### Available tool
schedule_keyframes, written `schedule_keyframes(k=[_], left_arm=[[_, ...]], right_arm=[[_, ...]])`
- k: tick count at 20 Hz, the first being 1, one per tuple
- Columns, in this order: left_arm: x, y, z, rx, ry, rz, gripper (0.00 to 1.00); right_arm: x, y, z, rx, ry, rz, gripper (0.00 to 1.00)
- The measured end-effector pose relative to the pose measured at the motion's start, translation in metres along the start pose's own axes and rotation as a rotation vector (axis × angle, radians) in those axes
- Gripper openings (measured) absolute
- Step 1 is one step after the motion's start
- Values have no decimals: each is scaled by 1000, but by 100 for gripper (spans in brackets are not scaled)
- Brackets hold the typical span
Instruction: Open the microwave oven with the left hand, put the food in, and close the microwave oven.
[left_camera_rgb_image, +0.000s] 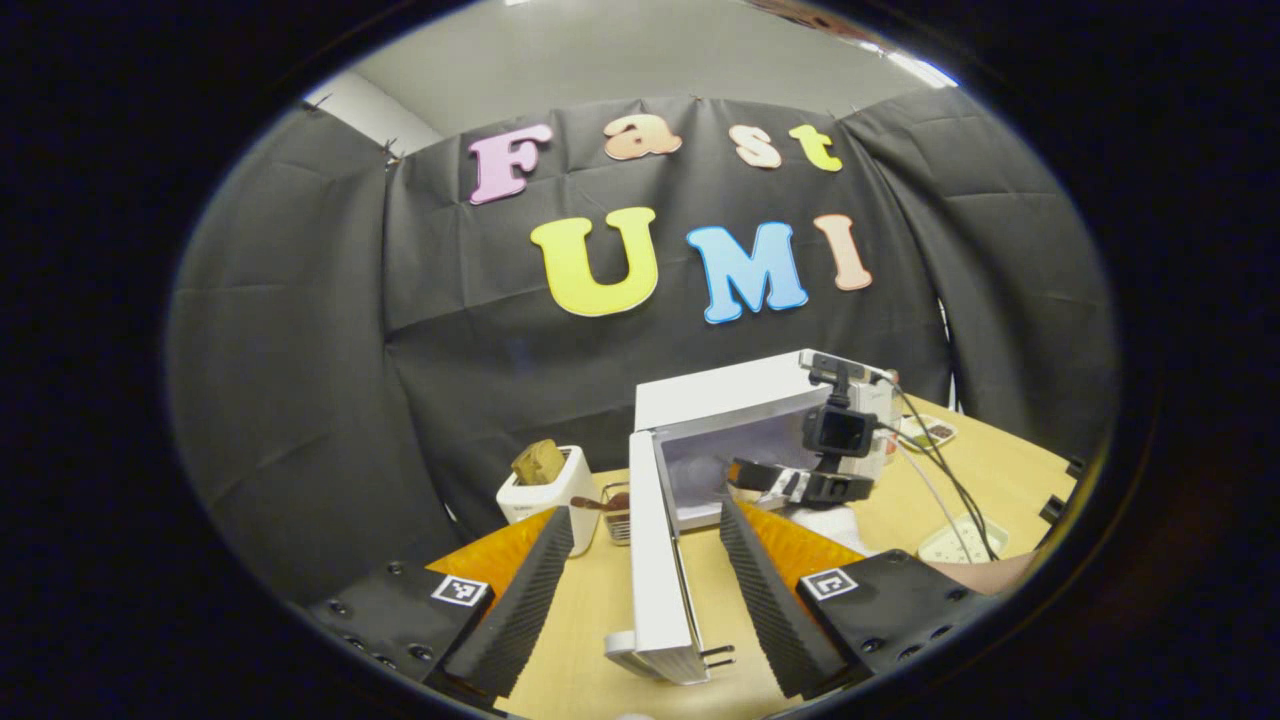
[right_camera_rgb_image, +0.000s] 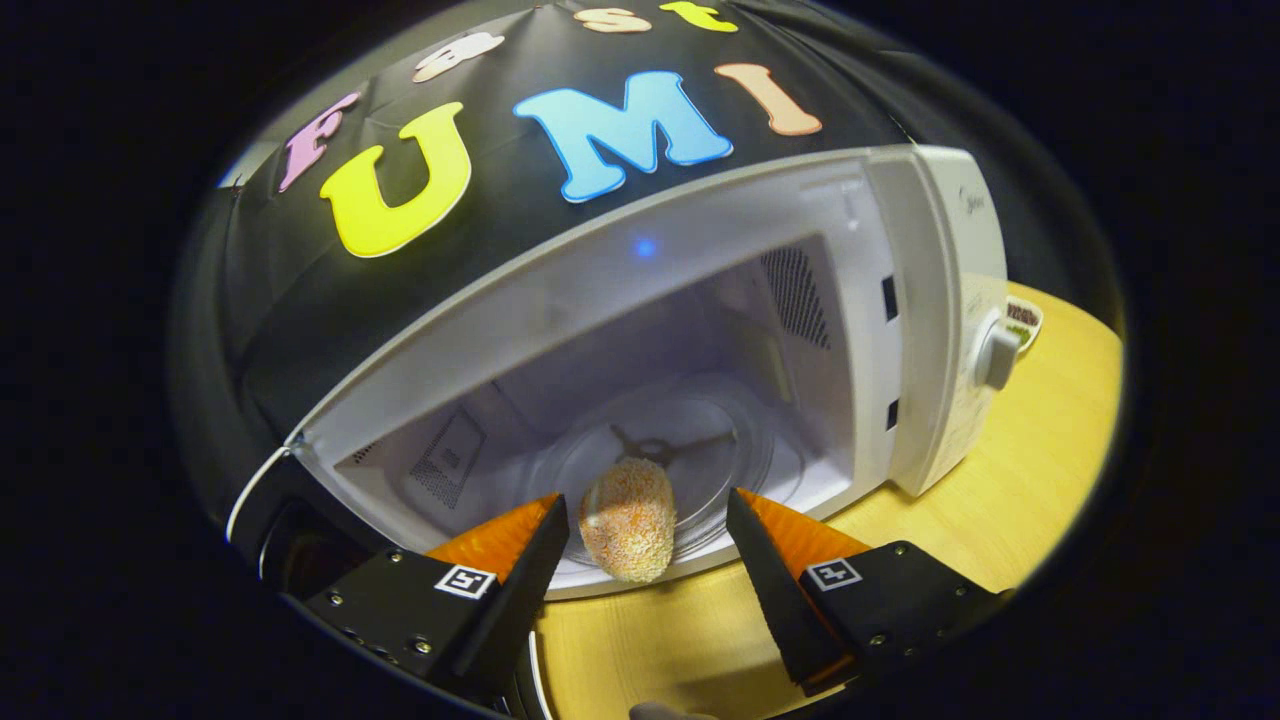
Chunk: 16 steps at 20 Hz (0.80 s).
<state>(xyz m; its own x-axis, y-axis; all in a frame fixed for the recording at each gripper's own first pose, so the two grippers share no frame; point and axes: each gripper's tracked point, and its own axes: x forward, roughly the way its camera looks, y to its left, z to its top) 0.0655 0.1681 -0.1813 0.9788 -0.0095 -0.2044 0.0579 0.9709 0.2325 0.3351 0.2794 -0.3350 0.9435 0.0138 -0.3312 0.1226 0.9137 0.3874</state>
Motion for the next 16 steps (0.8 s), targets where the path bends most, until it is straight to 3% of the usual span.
schedule_keyframes(k=[7, 11, 15, 16], left_arm=[[-5, 9, 21, -21, -61, 8, 100], [-4, 24, 23, -39, -76, 36, 100], [-8, 39, 23, -72, -81, 59, 100], [-9, 45, 22, -64, -77, 71, 94]], right_arm=[[-113, -17, 91, -227, -120, 78, 96], [-167, -40, 117, -344, -101, 107, 96], [-216, -75, 150, -363, -113, 66, 99], [-224, -82, 158, -356, -108, 50, 99]])
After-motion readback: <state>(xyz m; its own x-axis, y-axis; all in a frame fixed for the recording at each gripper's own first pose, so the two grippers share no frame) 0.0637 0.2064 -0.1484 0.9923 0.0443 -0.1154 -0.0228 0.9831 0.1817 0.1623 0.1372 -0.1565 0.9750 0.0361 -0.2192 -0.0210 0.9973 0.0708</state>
